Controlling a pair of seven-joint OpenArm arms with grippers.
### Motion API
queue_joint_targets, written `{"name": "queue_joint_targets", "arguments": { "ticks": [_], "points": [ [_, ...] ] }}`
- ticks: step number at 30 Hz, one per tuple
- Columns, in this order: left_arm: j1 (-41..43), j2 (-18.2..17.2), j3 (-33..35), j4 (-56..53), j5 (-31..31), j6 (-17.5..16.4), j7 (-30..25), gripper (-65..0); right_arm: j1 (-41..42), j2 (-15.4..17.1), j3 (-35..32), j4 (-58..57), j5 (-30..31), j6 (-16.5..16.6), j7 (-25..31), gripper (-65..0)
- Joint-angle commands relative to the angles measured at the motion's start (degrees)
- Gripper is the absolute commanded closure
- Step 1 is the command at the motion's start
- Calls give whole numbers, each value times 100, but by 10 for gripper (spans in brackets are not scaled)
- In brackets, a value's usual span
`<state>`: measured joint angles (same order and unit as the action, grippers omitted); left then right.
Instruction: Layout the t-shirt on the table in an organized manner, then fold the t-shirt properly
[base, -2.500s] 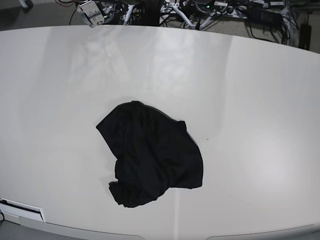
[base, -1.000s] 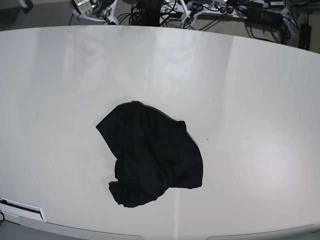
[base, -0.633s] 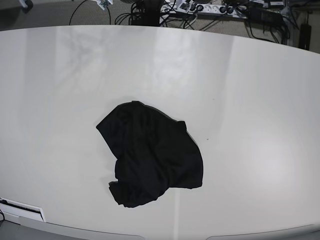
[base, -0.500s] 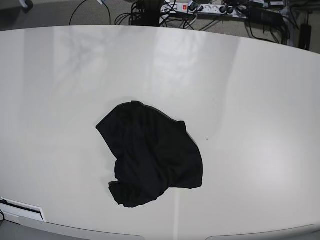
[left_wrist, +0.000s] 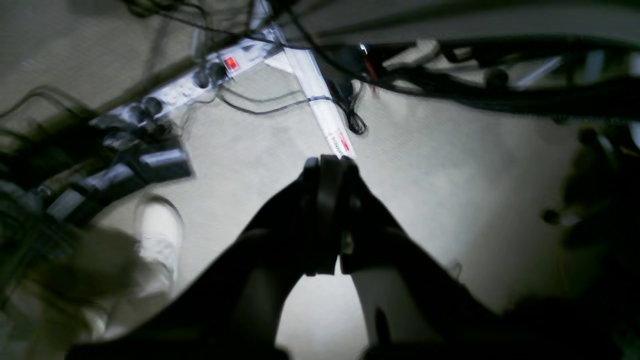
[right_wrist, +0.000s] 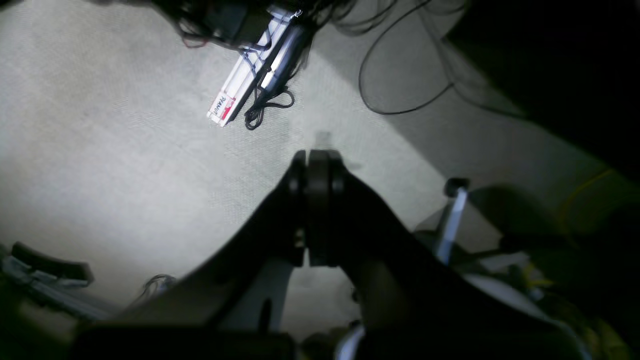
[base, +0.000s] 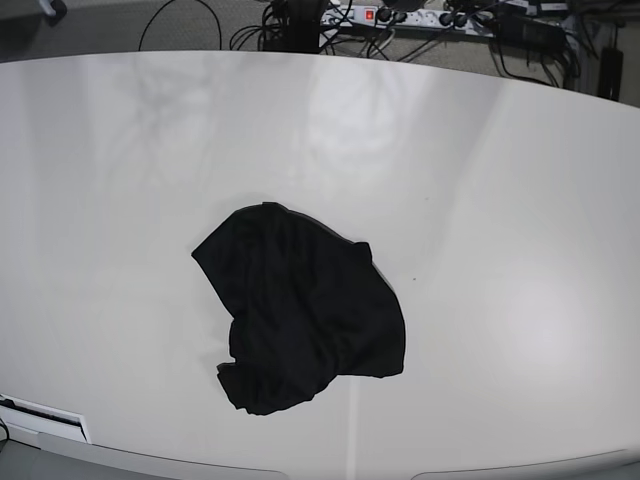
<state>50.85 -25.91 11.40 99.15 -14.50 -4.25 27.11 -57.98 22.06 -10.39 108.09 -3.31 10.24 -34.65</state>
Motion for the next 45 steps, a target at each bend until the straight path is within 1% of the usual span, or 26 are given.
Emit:
{"name": "queue_joint_targets", "arguments": {
  "ticks": [1, 3, 5, 8, 10, 12, 14, 17, 20, 23, 25, 27, 29, 34, 36, 39, 41, 45],
  "points": [
    [186, -96, -162, 369, -39, -48, -63, 0, -190, 138, 26, 352, -17, -105, -13, 0],
    [398, -205, -538, 957, -122, -63, -4, 0, -424, 293, 31, 927, -24, -247, -125, 0],
    [577, -271, -933, 1517, -289, -61, 17, 0, -623, 398, 31, 1449, -216, -439, -234, 0],
    [695, -280, -1504, 2271, -455, -63, 42, 0, -798, 448, 31, 2124, -785, -776, -295, 0],
    [649, -280, -1810, 2699, -472, -63, 20, 0, -791, 448, 31, 2498, -1189, -977, -291, 0],
    [564, -280, -2037, 3051, -468, -63, -4, 0, -710, 446, 31, 2691, -1458, -1180, -208, 0],
    [431, -280, -2168, 3254, -468, -63, -4, 0, -568, 446, 31, 2691, -1521, -1220, -66, 0],
    [114, -280, -2208, 3272, -468, -61, -7, 0, -190, 446, 31, 2691, -1495, -1213, 107, 0],
    [-330, -280, -2208, 3226, -564, -61, -9, 0, 223, 446, 31, 2691, -1449, -1134, 122, 0],
    [-772, -280, -2208, 3069, -715, -63, -9, 0, 542, 446, 31, 2691, -1421, -1060, 146, 0],
    [-1043, -280, -2192, 2885, -861, -122, -50, 0, 739, 446, 31, 2691, -1207, -1045, 160, 0],
    [-1366, -282, -2192, 2562, -1032, -299, -238, 0, 955, 444, 31, 2691, -841, -990, 221, 0],
    [-1696, -282, -2192, 2122, -1097, -479, -354, 0, 1139, 444, 31, 2691, -555, -866, 321, 0],
    [-2391, -286, -2192, 796, -1572, -1049, -343, 0, 1473, 442, 31, 2691, -372, -531, 584, 0],
    [-2588, -284, -2190, 302, -1711, -1231, -321, 0, 1556, 444, 28, 2691, -369, -529, 767, 0],
    [-2885, -284, -2190, -302, -1906, -1471, -308, 0, 1775, 444, 28, 2691, -219, -531, 863, 0],
    [-3023, -282, -2190, -549, -1969, -1556, -304, 0, 1961, 446, 31, 2612, -50, -527, 903, 0],
    [-3189, -282, -2190, -708, -1967, -1572, -267, 0, 2420, 446, 28, 2153, 83, -511, 975, 0]
  ]
}}
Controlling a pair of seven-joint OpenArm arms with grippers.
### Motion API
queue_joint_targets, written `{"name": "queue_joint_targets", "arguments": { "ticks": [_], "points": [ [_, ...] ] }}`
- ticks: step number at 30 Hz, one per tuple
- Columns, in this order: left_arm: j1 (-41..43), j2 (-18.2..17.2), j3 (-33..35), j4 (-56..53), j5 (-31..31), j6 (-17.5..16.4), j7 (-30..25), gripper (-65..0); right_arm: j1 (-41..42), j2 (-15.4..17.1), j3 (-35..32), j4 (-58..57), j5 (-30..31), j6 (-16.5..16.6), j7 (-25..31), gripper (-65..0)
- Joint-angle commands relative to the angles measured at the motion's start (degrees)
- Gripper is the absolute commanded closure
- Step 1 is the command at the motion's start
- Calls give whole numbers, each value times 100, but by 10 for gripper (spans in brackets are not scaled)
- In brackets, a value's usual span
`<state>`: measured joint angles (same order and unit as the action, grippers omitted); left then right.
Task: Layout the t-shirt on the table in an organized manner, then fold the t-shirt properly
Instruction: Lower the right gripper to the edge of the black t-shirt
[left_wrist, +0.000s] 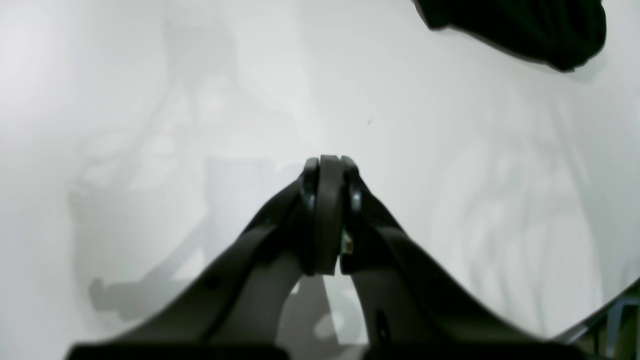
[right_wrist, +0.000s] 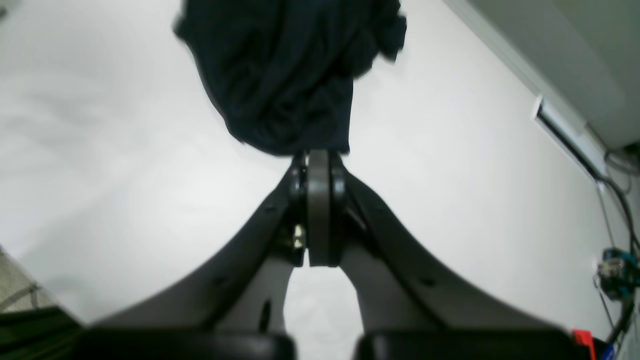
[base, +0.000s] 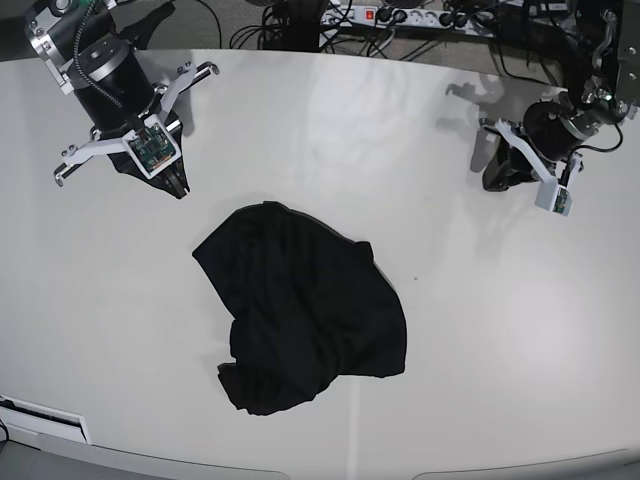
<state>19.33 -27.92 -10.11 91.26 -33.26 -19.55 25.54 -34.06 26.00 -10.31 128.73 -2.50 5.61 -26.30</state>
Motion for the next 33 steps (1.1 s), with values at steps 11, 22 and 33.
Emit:
{"name": "queue_joint_targets", "arguments": {
  "ticks": [11, 22, 33],
  "points": [
    [-949, -94, 881, -15, 745, -15, -179, 0, 2197, 20, 20, -2459, 1419, 901, 476, 0],
    [-1880, -46, 1735, -127, 1333, 271, -227, 0, 4693, -868, 22, -5652, 2514, 1576, 463, -268],
    [-2175, -46, 1733, -1370, 673, 258, -372, 0, 6242, -1705, 22, -8478, 2955, 1985, 501, -289]
  ]
}}
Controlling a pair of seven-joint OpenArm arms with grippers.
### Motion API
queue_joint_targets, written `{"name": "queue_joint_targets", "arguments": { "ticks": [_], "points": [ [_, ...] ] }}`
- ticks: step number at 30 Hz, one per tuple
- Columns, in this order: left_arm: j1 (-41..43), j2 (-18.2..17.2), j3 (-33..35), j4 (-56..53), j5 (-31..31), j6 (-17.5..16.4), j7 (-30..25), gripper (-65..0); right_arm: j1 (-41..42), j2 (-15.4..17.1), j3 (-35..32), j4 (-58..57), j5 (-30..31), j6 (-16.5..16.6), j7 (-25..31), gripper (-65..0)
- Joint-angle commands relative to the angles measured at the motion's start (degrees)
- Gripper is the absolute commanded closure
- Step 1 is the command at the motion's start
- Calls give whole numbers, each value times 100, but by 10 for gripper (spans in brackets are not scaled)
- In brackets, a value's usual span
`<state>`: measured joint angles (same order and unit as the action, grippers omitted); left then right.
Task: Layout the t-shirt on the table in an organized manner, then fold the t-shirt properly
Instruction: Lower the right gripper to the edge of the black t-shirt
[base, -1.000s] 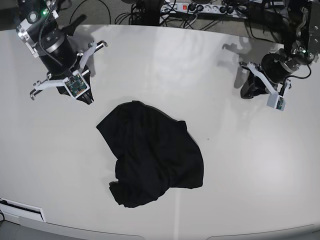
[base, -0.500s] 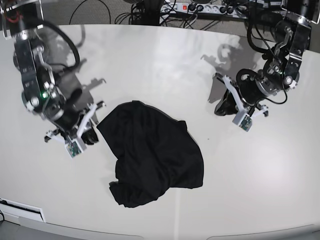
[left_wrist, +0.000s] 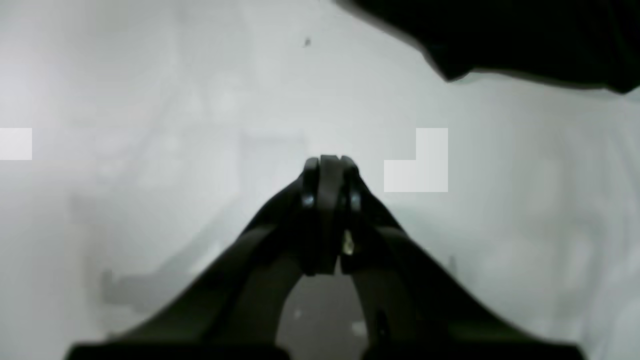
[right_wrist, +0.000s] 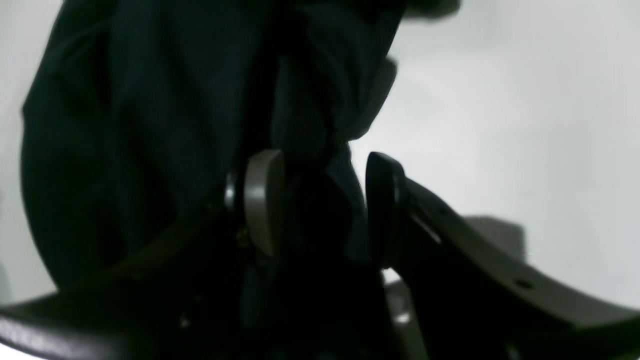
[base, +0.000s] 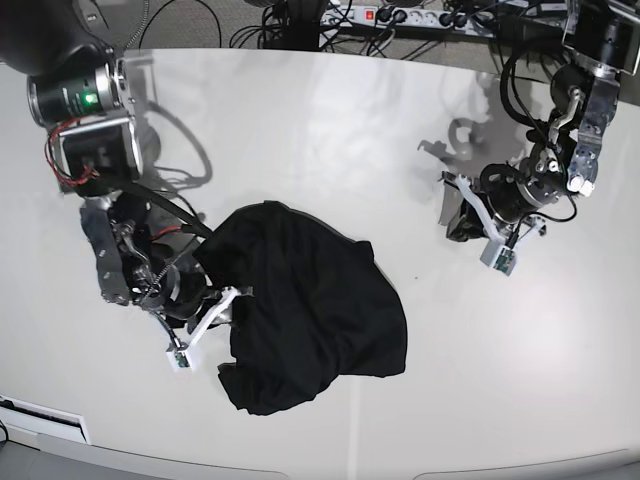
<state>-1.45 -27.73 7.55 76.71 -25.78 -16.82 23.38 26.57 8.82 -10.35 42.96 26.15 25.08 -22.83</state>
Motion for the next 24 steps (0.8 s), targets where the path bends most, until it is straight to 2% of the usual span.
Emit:
{"name": "queue_joint_targets", "arguments": {
  "ticks": [1, 4, 6, 8, 13, 17, 18, 20, 22, 24],
  "points": [
    [-94, -66, -33, 59, -138, -15, -153, 0, 236, -48, 26, -39, 87, 120, 192, -289],
    [-114, -66, -33, 52, -175, -85, -162, 0, 267, -168, 26, -120, 52, 175, 229, -270],
    [-131, -68, -33, 52, -173, -212, -197, 0, 284, -181, 26, -120, 39, 175, 273, -168],
    [-129, -68, -33, 52, -175, -299, -249, 0, 306, -179, 26, -118, 44, 348, 341, -11],
    [-127, -68, -33, 52, -173, -337, -251, 0, 372, -114, 26, 232, 122, 1473, 267, 0],
    [-127, -68, -33, 52, -173, -337, -262, 0, 310, -101, 26, 1161, 282, 1492, -533, 0],
    [-125, -66, -33, 52, -173, -337, -262, 0, 275, -98, 26, 1453, 273, 1445, -752, 0],
    [-125, -66, -33, 52, -170, -337, -260, 0, 153, -68, 28, 2120, 195, 1060, -1023, 0],
    [-125, -66, -33, 52, -168, -337, -260, 0, -46, 0, 28, 2863, -26, 474, -1088, 0],
    [-127, -68, -33, 52, -168, -337, -262, 0, -282, 79, 26, 3652, -544, -240, -1091, 0]
  ]
}}
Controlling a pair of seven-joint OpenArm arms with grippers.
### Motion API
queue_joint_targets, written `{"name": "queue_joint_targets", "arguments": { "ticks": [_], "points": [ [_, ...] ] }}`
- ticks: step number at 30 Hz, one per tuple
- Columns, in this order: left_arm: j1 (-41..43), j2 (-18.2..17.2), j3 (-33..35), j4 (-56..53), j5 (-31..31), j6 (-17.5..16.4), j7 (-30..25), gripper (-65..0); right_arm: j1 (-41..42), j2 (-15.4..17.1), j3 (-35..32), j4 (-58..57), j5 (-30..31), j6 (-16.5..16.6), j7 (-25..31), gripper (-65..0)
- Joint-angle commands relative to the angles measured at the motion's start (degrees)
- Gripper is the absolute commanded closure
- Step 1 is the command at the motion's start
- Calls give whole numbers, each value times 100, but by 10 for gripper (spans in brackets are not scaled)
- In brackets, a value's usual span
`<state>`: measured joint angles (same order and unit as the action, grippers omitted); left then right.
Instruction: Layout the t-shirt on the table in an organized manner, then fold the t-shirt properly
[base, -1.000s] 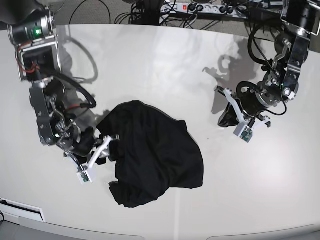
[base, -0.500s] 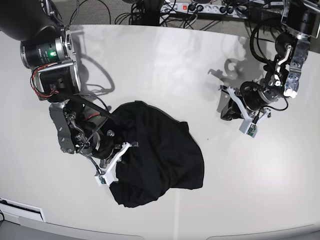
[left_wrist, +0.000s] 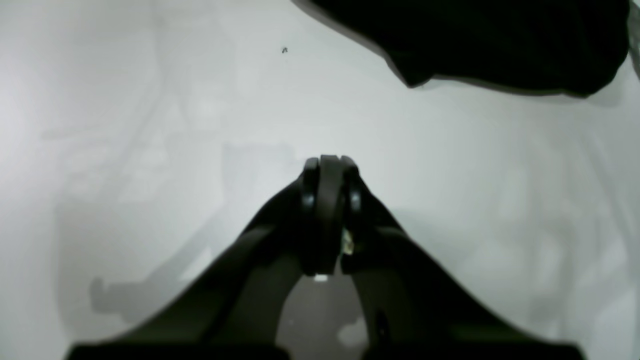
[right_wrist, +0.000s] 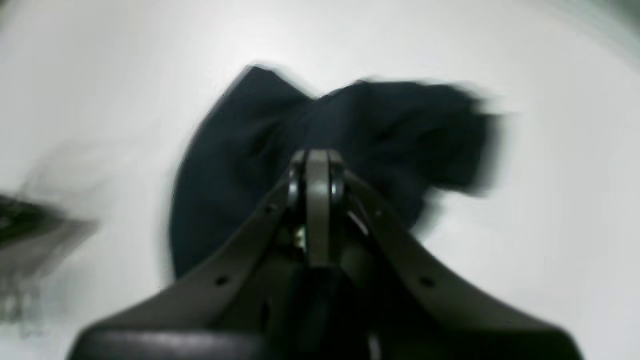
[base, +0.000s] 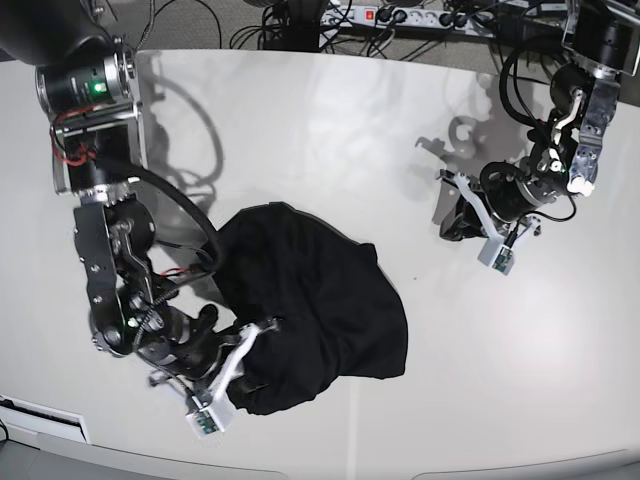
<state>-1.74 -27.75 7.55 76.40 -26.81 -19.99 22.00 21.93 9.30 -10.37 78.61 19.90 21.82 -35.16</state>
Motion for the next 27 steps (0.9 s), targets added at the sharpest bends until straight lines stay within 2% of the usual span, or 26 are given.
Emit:
{"name": "queue_joint_targets", "arguments": {
  "ticks": [1, 3, 4, 5, 6, 9, 11, 14, 16, 21, 27],
  "points": [
    [-98, -63, -33, 83, -68, -20, -122, 0, 59, 59, 28, 457, -225, -251, 85, 0],
    [-96, -57, -33, 83, -68, -20, -122, 0, -149, 101, 28, 968, -820, -800, -201, 0],
    [-96, -48, -33, 83, -55, -20, -122, 0, -254, 127, 28, 1088, -966, -999, -245, 0],
    [-94, -48, -33, 83, -28, -20, -120, 0, -356, 144, 28, 1119, -968, -1064, -243, 0],
    [-92, -42, -33, 83, -7, -22, -122, 0, -461, 166, 28, 1119, -922, -1008, -243, 0],
    [-79, -7, -33, 83, -7, -20, -120, 0, -828, 166, 28, 1106, -575, -350, -173, 0],
    [-87, 44, -33, 83, -9, -24, -125, 0, -1005, 164, 28, 1008, -260, -52, -4, -15],
    [-94, 166, -33, 83, -7, -24, -109, 0, -1080, 164, 28, 608, -76, -140, 332, -204],
    [-79, 240, -33, 83, -7, -24, -98, 0, -1029, 164, 28, 162, -31, -144, 656, -294],
    [-63, 332, -33, 83, -4, -149, -98, 0, -586, 70, 28, -1047, 402, 243, 800, -302],
    [-63, 385, -33, 83, -4, -149, -98, 0, 114, -131, 28, -2249, 721, 719, 970, -302]
  ]
}}
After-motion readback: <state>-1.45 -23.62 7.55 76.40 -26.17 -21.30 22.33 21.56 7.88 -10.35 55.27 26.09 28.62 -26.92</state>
